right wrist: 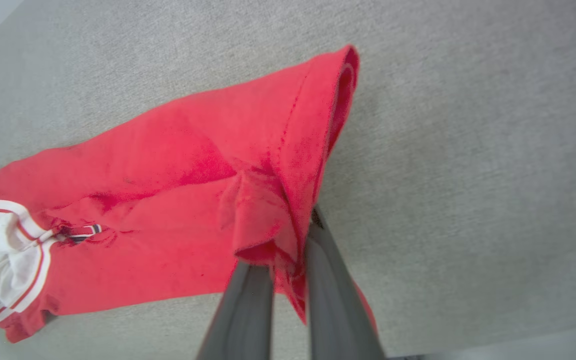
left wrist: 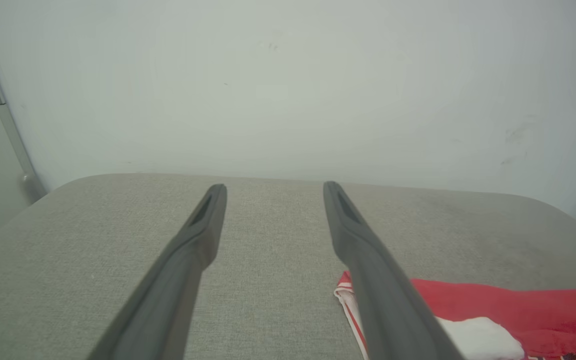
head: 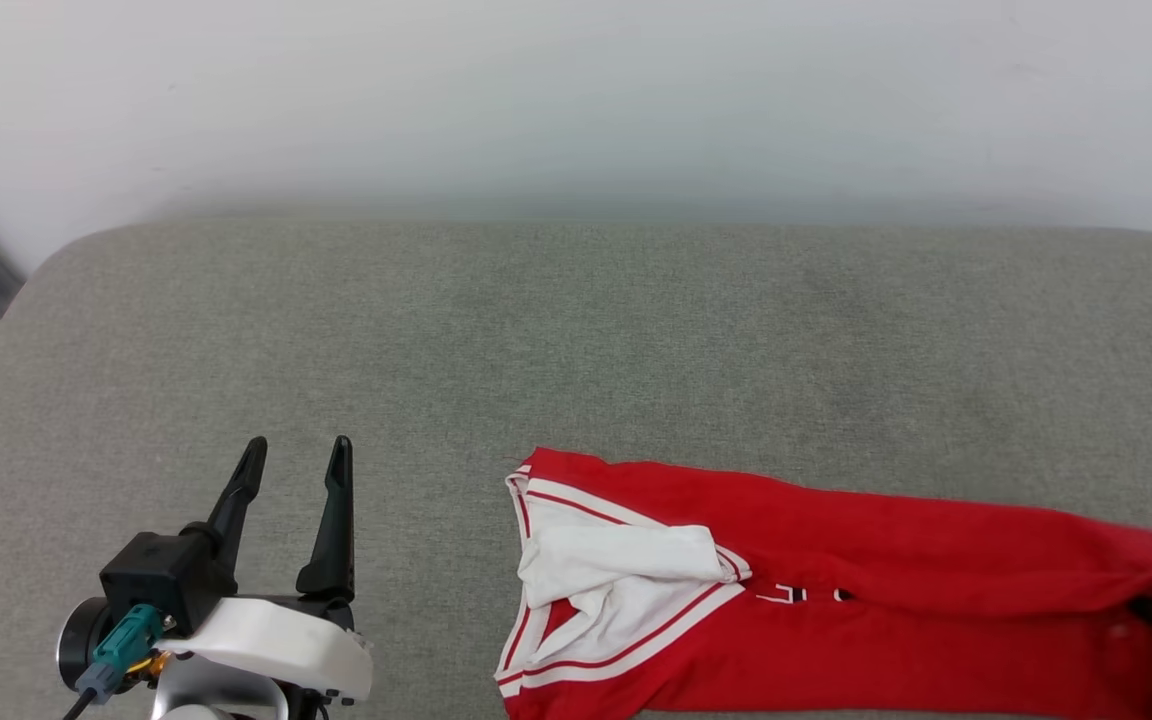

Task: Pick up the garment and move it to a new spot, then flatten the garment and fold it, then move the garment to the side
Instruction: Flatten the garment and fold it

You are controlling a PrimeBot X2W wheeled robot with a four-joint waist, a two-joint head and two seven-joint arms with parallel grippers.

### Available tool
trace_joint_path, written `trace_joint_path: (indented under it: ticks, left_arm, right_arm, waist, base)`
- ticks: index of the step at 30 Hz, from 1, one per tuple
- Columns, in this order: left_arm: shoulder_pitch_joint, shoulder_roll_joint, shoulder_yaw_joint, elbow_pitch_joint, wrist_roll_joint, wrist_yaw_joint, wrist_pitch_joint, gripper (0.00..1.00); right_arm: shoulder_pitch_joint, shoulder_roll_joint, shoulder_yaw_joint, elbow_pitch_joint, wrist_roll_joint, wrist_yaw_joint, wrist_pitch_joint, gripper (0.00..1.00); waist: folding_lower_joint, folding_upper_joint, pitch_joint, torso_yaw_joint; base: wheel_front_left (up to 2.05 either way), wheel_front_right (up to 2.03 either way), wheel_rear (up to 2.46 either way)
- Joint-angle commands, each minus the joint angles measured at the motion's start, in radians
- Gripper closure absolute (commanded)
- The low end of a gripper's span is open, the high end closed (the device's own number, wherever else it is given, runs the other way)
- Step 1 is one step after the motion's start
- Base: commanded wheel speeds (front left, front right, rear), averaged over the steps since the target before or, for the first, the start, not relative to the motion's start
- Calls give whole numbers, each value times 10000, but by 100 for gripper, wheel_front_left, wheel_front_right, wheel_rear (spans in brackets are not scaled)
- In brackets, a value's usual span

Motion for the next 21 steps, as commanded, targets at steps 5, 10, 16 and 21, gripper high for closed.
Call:
trace_joint_path:
  ticks: [5, 10, 16, 21]
  left_arm:
    - [-9, 37, -25, -94, 63, 20, 50, 0]
    - [-322, -29, -147, -90, 61, -85, 159, 0]
    - [-582, -102, -238, -5, 61, -167, 231, 0]
    - [-834, -237, -305, 107, 34, -295, 177, 0]
  right_arm:
    - [-613, 1374, -770, -148, 1826, -4, 1539, 100]
    - [-1200, 1750, 364, 1160, 6210, -4, 2511, 100]
    - [-1651, 1754, 3222, 2106, 8321, -2, 1151, 100]
    - [-2231, 1749, 5368, 2670, 8818, -2, -186, 100]
  waist:
    - [0, 0, 85, -50]
    - [0, 0, 276, 211]
    - [0, 0, 502, 543]
    - [0, 0, 770, 908]
  base:
    - [0, 0, 0]
    - [0, 0, 0]
    - [0, 0, 0]
    - [0, 0, 0]
